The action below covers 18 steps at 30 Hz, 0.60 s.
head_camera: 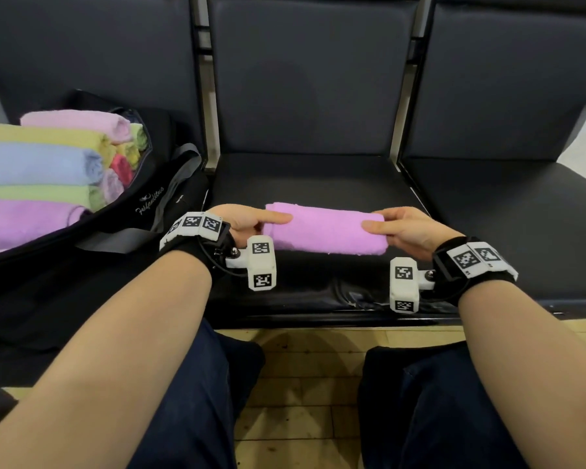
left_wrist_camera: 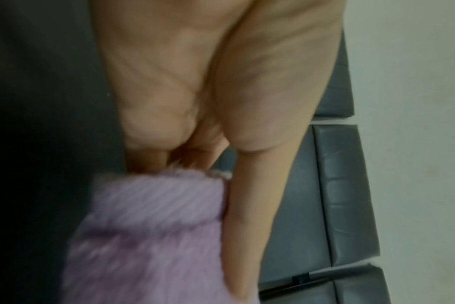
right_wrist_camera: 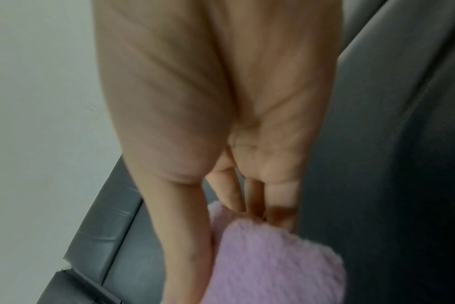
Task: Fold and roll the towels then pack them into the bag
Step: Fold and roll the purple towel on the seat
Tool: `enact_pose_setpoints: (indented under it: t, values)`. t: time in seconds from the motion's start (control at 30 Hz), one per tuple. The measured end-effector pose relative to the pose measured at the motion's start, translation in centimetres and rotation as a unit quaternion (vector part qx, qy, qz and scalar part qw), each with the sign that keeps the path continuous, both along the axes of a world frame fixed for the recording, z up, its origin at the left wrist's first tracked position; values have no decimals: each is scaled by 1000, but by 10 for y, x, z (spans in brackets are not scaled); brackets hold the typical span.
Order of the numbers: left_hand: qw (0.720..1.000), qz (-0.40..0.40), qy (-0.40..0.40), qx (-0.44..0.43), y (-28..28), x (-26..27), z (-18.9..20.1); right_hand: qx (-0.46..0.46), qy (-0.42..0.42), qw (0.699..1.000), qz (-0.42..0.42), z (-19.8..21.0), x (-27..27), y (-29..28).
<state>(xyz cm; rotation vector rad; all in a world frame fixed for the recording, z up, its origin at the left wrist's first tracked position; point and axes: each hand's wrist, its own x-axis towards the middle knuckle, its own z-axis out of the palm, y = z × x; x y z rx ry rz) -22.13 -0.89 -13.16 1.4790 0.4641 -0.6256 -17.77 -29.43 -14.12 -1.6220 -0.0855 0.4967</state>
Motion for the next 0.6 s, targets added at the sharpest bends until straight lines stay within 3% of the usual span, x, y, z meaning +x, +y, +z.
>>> enact_pose_setpoints:
  t: [0.17,0.33,0.47,0.6]
  values:
    - [997,-51,-26,61,0,-15,13,-99,-34,993,59,6,-9,1]
    - [995,-21,-74,66,8,-33,29,-79,-66,994,35,24,-21,14]
    - [991,41,-122,31,15,-55,43,-52,-92,994,-2,49,-34,31]
    - [969,183,-164,-7,25,-78,59,-45,-121,991,-16,75,-52,58]
